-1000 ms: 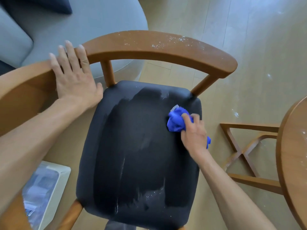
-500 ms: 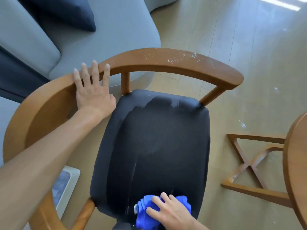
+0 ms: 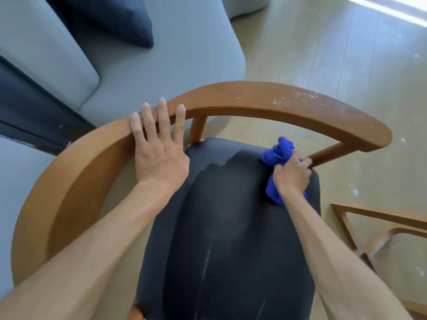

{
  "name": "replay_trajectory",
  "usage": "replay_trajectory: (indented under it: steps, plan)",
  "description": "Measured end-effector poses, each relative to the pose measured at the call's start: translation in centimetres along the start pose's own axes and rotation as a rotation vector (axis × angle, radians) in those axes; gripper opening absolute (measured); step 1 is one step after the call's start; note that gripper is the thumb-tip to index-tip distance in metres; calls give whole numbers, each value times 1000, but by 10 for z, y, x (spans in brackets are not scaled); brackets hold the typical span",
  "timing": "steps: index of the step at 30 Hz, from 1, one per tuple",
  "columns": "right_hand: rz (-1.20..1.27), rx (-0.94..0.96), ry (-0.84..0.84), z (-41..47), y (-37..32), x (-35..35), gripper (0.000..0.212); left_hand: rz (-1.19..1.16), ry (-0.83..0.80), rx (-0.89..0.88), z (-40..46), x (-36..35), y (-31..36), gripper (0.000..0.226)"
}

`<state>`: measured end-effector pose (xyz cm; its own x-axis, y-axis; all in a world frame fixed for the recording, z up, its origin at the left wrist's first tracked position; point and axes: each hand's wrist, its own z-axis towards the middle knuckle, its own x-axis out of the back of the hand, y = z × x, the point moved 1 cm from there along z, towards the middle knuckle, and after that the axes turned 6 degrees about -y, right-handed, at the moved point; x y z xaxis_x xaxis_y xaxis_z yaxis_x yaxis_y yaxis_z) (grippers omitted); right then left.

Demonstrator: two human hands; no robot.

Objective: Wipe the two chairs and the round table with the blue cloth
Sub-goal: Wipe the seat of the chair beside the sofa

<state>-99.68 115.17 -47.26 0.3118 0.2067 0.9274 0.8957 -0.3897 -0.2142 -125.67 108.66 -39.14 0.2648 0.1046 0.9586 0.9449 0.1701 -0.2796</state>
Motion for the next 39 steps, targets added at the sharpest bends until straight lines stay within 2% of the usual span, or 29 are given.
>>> replay_trajectory:
  steps: [3, 5, 8, 9, 11, 12, 13, 16, 18, 22, 25, 27, 29, 34, 37, 39]
  plan:
    - [-107, 132, -47, -10, -67, -25, 43, -19, 25, -12, 0, -2, 0, 86]
    - [-173, 301, -89, -41, -110, -48, 38, -36, 31, -15, 1, -1, -1, 85]
    - [-264, 585, -45, -105, -145, -76, 23, -61, 13, -27, 0, 1, 0, 79]
    - [-315, 724, -113, -124, -148, -86, 21, -59, 2, -27, 0, 2, 0, 79]
    - [-446, 1009, -361, -149, -143, -106, 19, -40, -9, -22, -1, 3, -1, 82]
    - [-484, 1088, -394, -152, -139, -106, 18, -38, -12, -23, -1, 4, -2, 83]
    - [-481, 1124, -355, -148, -133, -99, 17, -40, -19, -27, -1, 4, -3, 84]
    - [-431, 1128, -165, -111, -106, -66, 28, -38, -23, -45, -2, 5, -5, 84]
    - [-368, 1014, -100, -76, -74, -46, 35, -61, -23, -48, -3, 6, -6, 83]
    - [-281, 593, 11, -15, 15, -6, 45, -63, -17, -48, -3, 6, -10, 79]
    - [-148, 261, 45, -5, 81, 10, 51, -70, -16, -58, -4, 7, -13, 78]
    - [-34, 11, 72, -13, 106, 14, 49, -84, -15, -62, -4, 8, -13, 77]
    - [9, -135, 85, -26, 108, 11, 46, -91, -14, -60, -4, 7, -11, 76]
    - [-88, 36, 37, -87, 49, -22, 43, -85, 0, -40, -3, 7, -10, 76]
    - [-75, 266, -17, -161, 7, -51, 48, -91, -23, -24, -4, 10, -8, 76]
    - [-95, 513, -125, -220, -8, -73, 45, -78, -45, -15, -4, 13, -8, 76]
